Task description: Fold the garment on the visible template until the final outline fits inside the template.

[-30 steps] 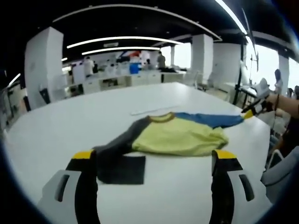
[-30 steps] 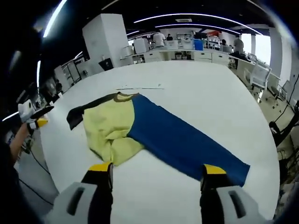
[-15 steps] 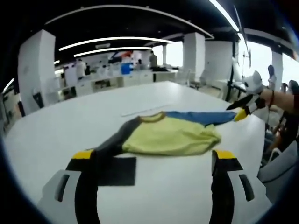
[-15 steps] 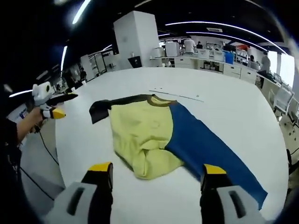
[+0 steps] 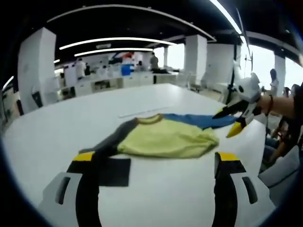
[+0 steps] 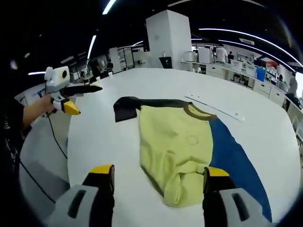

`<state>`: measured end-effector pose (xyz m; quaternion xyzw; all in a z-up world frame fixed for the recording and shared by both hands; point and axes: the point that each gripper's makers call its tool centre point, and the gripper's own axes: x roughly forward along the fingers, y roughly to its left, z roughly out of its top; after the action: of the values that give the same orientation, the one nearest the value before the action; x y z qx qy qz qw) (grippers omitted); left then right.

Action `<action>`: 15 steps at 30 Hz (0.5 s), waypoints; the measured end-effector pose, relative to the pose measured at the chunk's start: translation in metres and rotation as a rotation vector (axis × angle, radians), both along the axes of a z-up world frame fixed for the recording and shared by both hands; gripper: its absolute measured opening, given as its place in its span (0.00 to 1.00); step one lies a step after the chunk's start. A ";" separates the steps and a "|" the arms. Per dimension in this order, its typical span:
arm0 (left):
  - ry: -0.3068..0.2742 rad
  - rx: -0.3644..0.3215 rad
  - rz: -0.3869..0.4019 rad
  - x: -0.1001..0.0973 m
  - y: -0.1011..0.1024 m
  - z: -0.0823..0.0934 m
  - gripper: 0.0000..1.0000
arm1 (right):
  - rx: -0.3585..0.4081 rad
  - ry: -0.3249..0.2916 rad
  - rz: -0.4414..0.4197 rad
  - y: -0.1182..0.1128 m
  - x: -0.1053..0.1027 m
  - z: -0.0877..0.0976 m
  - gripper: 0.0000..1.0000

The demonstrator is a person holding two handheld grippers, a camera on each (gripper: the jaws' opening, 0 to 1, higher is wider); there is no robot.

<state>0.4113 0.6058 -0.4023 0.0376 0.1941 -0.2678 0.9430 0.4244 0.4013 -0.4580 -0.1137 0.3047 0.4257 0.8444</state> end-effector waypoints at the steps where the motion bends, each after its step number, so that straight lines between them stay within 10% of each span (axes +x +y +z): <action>1: 0.001 -0.002 0.001 0.000 0.000 0.000 0.99 | -0.012 -0.004 0.021 0.004 -0.001 -0.001 0.75; 15: 0.011 -0.023 0.035 0.000 0.011 -0.002 0.99 | -0.070 0.018 0.142 0.039 0.006 -0.031 0.68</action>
<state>0.4117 0.6172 -0.4046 0.0217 0.1966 -0.2536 0.9469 0.4306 0.4402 -0.4894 -0.1608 0.3180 0.4746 0.8048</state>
